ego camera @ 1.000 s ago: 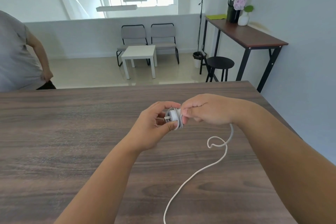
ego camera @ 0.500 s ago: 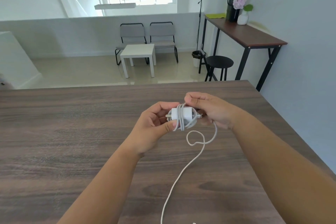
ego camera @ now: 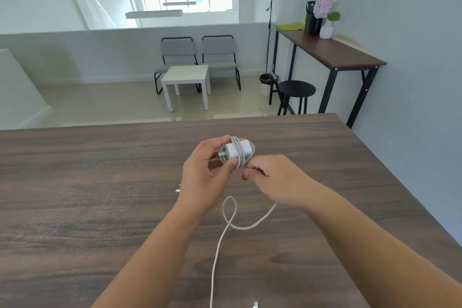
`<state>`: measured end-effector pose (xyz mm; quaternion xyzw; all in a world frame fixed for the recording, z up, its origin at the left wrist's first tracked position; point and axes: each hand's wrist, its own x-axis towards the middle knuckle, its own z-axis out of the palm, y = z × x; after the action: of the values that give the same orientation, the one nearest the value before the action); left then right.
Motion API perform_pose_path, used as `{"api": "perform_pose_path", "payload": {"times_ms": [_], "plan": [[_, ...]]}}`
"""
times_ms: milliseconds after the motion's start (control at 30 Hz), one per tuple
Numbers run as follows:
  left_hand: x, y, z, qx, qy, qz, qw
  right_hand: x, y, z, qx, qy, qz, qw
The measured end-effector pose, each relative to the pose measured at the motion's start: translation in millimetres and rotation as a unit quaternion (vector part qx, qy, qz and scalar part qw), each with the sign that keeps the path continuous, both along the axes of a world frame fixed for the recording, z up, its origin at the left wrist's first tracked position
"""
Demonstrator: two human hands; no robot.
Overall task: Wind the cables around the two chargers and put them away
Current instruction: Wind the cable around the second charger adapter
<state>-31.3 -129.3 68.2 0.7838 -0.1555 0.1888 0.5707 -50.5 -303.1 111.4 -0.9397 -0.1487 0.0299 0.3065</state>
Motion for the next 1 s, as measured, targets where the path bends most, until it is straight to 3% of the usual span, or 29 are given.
{"api": "perform_pose_path", "payload": {"times_ms": [133, 233, 300, 367, 500, 567, 733, 867, 1000], "plan": [[6, 4, -1, 0.145, -0.116, 0.02, 0.982, 0, -9, 15, 0.038, 0.089, -0.027, 0.995], [13, 10, -4, 0.25, -0.17, -0.003, 0.953, 4, -13, 23, 0.18, 0.166, -0.055, 0.968], [15, 14, -6, 0.273, -0.15, -0.04, 0.949, 11, -20, 30, 0.272, 0.182, -0.066, 0.943], [14, 17, -4, 0.224, -0.078, -0.081, 0.968, 18, -28, 36, 0.298, 0.189, -0.06, 0.934], [7, 19, 4, 0.07, 0.093, -0.169, 0.979, 33, -39, 35, 0.253, 0.138, -0.049, 0.956], [3, 19, 9, -0.02, 0.149, -0.232, 0.961, 35, -38, 31, 0.241, 0.117, -0.038, 0.963], [-3, 14, 18, -0.215, 0.186, -0.322, 0.903, 31, -17, 13, 0.212, 0.092, 0.011, 0.973], [-5, 9, 17, -0.245, 0.186, -0.307, 0.901, 26, -5, 0, 0.085, 0.009, -0.008, 0.996], [-4, 5, 16, -0.177, 0.158, -0.263, 0.935, 21, -1, 4, -0.017, -0.026, 0.004, 1.0]]}}
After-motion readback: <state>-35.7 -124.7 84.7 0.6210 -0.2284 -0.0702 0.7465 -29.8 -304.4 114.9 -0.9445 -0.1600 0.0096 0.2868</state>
